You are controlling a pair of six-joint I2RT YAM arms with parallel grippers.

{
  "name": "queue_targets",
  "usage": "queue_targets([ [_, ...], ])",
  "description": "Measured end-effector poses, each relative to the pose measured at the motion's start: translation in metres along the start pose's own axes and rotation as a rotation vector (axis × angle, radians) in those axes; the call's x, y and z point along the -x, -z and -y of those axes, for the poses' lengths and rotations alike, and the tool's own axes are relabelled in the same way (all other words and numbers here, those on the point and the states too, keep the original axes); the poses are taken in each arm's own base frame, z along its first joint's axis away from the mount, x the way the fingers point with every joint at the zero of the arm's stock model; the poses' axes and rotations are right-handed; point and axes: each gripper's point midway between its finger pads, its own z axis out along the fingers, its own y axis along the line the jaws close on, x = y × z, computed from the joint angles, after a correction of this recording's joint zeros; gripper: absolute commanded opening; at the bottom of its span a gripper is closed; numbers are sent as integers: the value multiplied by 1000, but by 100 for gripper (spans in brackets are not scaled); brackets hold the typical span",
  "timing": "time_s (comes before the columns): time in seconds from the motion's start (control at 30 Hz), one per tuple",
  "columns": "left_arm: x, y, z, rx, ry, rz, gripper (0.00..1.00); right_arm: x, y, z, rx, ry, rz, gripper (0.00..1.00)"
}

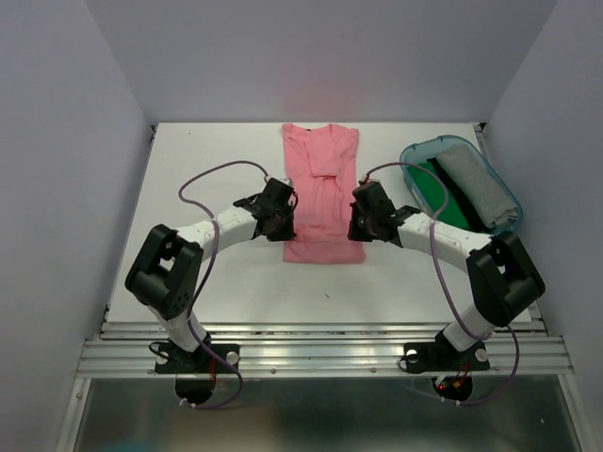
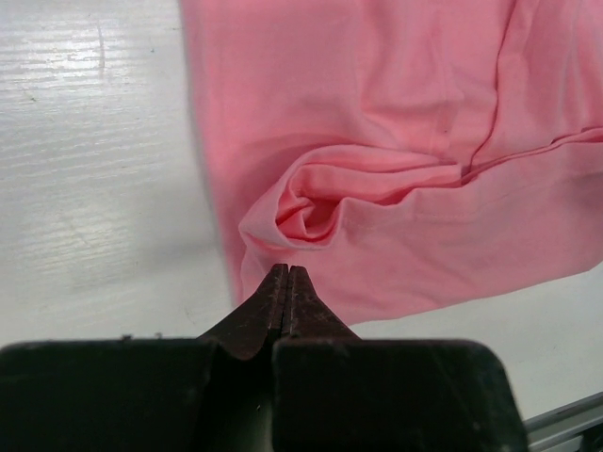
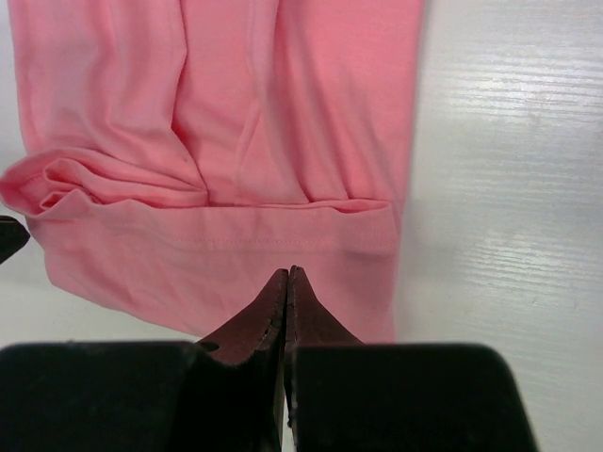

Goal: Roll the t-shirts
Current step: Roll the T-shirt to the center of the board.

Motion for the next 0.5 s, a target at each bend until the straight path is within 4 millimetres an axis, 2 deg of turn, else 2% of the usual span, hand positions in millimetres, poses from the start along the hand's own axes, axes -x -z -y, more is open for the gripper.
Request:
queue_targets([
  [0.1,-5,-1,-4,7,-14,-13,0,-1,-1,0,0,0,-3,1],
  [0.5,0,-4,-4,14,-22,6,0,-2,-2,1,-2,1,-9,1],
])
